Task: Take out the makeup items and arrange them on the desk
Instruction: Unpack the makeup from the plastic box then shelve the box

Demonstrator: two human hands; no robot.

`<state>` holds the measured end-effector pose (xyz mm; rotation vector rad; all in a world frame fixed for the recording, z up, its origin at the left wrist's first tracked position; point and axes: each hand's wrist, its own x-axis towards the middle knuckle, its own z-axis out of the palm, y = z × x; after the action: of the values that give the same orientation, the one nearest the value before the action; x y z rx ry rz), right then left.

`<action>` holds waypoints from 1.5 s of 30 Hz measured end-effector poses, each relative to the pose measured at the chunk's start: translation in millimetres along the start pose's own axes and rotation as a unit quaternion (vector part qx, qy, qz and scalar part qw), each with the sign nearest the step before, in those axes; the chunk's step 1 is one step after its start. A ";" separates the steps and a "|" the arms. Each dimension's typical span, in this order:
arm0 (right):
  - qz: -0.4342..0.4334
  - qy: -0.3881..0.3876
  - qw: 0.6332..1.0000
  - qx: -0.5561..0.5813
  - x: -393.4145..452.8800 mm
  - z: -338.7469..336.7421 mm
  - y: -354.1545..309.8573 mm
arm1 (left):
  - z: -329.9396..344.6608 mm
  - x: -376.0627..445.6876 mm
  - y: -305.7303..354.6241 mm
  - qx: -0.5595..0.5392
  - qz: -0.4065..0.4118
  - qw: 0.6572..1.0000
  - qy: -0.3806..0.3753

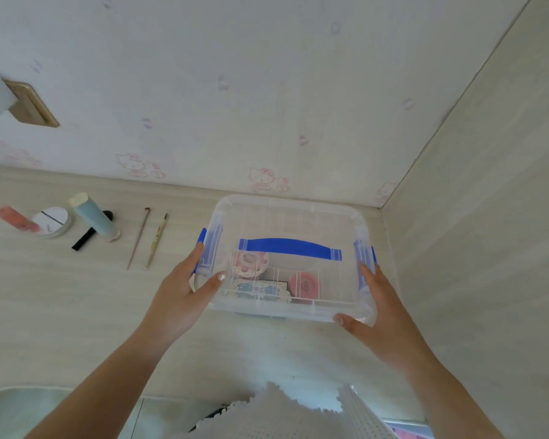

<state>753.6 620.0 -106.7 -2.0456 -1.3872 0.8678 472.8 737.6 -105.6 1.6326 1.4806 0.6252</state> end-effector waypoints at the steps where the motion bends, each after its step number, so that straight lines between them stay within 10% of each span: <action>1: 0.000 -0.005 1.000 -0.001 0.1 -0.9 -0.2 | 0.2 -0.5 2.4 0.003 0.004 1.000 0.003; 19: 0.042 0.136 0.978 0.153 86.7 -57.2 -64.6 | -30.0 67.4 75.3 -0.100 0.072 0.989 0.077; 45: 0.174 0.034 0.982 0.071 219.4 -39.3 -35.5 | 10.6 211.4 52.9 -0.119 -0.125 0.985 -0.020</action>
<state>821.0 835.4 -103.3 -2.2175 -0.9166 0.9961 549.7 941.7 -102.0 1.2462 1.4887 0.5979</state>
